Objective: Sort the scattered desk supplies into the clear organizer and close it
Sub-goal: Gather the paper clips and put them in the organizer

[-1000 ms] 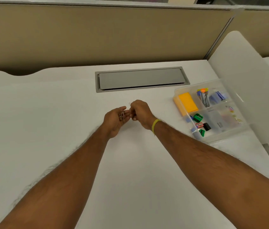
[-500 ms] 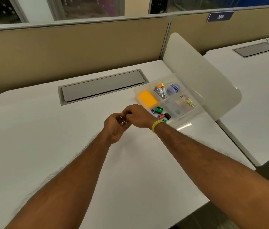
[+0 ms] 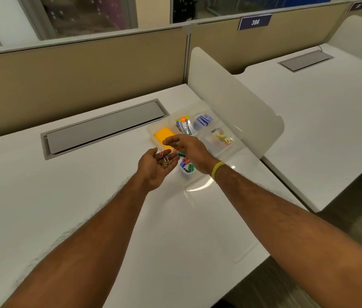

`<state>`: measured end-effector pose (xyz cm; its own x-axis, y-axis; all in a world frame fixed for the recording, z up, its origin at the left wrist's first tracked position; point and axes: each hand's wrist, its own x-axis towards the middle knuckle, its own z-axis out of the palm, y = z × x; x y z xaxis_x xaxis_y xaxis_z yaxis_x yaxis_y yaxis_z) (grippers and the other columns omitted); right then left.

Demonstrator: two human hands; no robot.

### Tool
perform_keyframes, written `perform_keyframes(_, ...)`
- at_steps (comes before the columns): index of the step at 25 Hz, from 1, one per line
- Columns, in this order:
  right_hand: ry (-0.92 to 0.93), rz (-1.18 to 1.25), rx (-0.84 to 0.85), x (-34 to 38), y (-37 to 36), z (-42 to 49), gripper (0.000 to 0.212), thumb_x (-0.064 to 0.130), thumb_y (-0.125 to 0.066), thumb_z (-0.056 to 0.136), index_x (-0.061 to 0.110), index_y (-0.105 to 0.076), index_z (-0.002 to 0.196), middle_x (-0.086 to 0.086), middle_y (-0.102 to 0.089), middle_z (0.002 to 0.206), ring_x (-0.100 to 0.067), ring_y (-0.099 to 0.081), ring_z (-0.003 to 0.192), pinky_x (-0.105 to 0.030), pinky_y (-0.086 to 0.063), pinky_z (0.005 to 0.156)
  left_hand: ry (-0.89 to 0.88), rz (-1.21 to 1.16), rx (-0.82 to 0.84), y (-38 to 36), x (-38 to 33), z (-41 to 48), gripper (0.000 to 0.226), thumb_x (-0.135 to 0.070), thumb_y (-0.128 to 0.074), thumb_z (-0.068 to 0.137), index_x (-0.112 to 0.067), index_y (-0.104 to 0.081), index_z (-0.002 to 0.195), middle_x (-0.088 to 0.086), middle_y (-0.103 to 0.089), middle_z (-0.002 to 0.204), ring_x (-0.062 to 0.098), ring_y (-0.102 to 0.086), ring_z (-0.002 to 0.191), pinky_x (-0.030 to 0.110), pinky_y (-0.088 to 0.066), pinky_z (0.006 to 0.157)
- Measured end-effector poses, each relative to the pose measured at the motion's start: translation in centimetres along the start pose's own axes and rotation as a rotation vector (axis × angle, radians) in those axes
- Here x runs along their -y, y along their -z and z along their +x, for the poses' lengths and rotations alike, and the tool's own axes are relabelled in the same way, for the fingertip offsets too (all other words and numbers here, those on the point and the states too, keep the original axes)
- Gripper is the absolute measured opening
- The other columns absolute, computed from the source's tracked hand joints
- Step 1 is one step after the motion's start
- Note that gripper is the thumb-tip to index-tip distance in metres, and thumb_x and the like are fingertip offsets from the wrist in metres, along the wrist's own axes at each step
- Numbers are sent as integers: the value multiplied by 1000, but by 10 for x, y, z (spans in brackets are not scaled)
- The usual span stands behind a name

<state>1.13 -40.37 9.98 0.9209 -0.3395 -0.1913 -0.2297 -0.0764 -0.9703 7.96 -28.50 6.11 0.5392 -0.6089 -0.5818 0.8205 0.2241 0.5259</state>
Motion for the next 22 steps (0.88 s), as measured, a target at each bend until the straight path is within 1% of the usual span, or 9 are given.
perform_keyframes(2, -44, 163, -28, -4, 14, 0, 41, 16, -29, 101, 0, -59, 124, -17, -61, 129, -27, -56, 123, -38, -42, 107, 2, 27, 20, -16, 4, 8, 48, -31, -32, 103, 4, -51, 129, 25, -59, 127, 36, -60, 116, 41, -50, 96)
perform_keyframes(4, -68, 293, -54, -8, 28, 1, 39, 13, -30, 100, -2, -57, 125, -21, -60, 129, -28, -58, 119, -38, -44, 105, 2, 56, 37, -33, 7, 17, 48, -30, -33, 103, 5, -50, 131, 25, -58, 129, 36, -58, 118, 41, -50, 97)
perform_keyframes(7, -47, 366, -128, -15, 57, 8, 39, 9, -31, 98, -6, -56, 124, -24, -60, 125, -26, -59, 109, -34, -48, 97, 19, 113, 58, -68, 17, 37, 47, -29, -34, 102, 5, -51, 129, 25, -58, 124, 36, -57, 120, 42, -49, 100)
perform_keyframes(9, -36, 373, -171, -20, 79, 13, 38, 10, -34, 98, -6, -58, 122, -22, -63, 118, -26, -60, 106, -34, -49, 96, 5, 166, 73, -92, 22, 51, 45, -28, -34, 102, 3, -52, 129, 24, -58, 119, 36, -58, 120, 42, -50, 99)
perform_keyframes(14, -26, 360, -230, -31, 136, 30, 35, 12, -38, 97, -4, -63, 115, -15, -65, 108, -23, -62, 102, -34, -49, 96, 23, 344, 101, -146, 30, 92, 47, -33, -35, 102, 1, -51, 130, 27, -54, 131, 34, -58, 119, 41, -54, 93)
perform_keyframes(17, -10, 357, -273, -36, 160, 42, 35, 10, -39, 96, -9, -61, 115, -15, -64, 106, -21, -61, 99, -35, -48, 97, 38, 451, 111, -172, 31, 113, 53, -41, -36, 102, 2, -52, 128, 24, -57, 125, 30, -61, 106, 40, -57, 87)
perform_keyframes(18, -19, 342, -296, -38, 166, 45, 34, 10, -40, 95, -9, -61, 115, -16, -64, 108, -23, -61, 102, -37, -46, 100, 50, 505, 111, -178, 31, 119, 55, -44, -36, 101, 0, -51, 130, 21, -57, 126, 28, -60, 107, 41, -55, 87)
perform_keyframes(20, -46, 244, -332, -42, 177, 52, 34, 13, -41, 96, -3, -63, 116, -19, -65, 118, -24, -60, 109, -36, -44, 102, 83, 652, 115, -185, 31, 130, 62, -52, -34, 99, -3, -47, 134, 17, -54, 132, 28, -55, 118, 44, -47, 94)
perform_keyframes(22, -72, 38, -346, -46, 187, 56, 35, 16, -38, 98, 6, -63, 121, -14, -62, 126, -20, -58, 115, -32, -43, 101, 67, 860, 111, -189, 29, 136, 70, -58, -33, 97, -6, -39, 143, 13, -47, 142, 31, -41, 134, 49, -33, 106)
